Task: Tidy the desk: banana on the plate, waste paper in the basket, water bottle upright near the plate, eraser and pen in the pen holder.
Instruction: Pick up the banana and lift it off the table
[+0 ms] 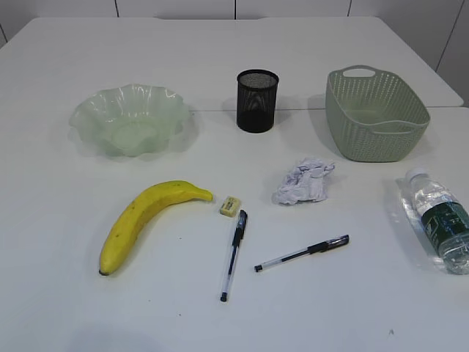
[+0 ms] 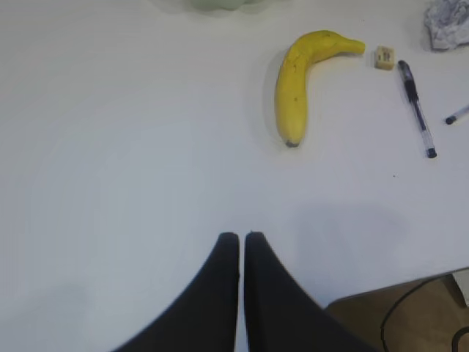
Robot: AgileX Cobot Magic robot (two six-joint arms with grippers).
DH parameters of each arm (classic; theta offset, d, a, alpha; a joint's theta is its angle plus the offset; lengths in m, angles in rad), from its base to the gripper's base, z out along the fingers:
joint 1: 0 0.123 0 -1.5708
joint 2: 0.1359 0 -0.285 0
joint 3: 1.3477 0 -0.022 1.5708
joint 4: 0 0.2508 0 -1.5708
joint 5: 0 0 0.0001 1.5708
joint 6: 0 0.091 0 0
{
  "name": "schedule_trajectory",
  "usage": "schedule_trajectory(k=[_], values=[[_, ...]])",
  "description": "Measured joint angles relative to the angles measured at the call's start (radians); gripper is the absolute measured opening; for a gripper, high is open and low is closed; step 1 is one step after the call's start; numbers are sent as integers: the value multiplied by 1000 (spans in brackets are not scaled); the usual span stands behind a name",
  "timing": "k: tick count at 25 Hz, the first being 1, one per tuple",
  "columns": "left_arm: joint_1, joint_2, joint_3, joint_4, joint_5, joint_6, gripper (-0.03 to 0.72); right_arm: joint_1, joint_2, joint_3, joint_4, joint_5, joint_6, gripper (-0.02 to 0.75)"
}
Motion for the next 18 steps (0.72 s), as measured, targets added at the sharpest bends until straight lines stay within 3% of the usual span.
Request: schedule_trajectory(k=[5,8,11,14,18], values=[[0,119,-64,5,-4,2,6,0,23,0,0,0,2,-2],[0,219,-149,25,-24,9,41,0,93,0,0,0,4,47],[-10,332,-229,34,-67,11,126,0,161,-7,-2,-30,4,125],[-35,467,-306,40,-104,13,267,0,241,-36,-33,-103,4,191],[-71,671,-428,45,-109,13,398,0,348,-104,-64,-160,6,229]])
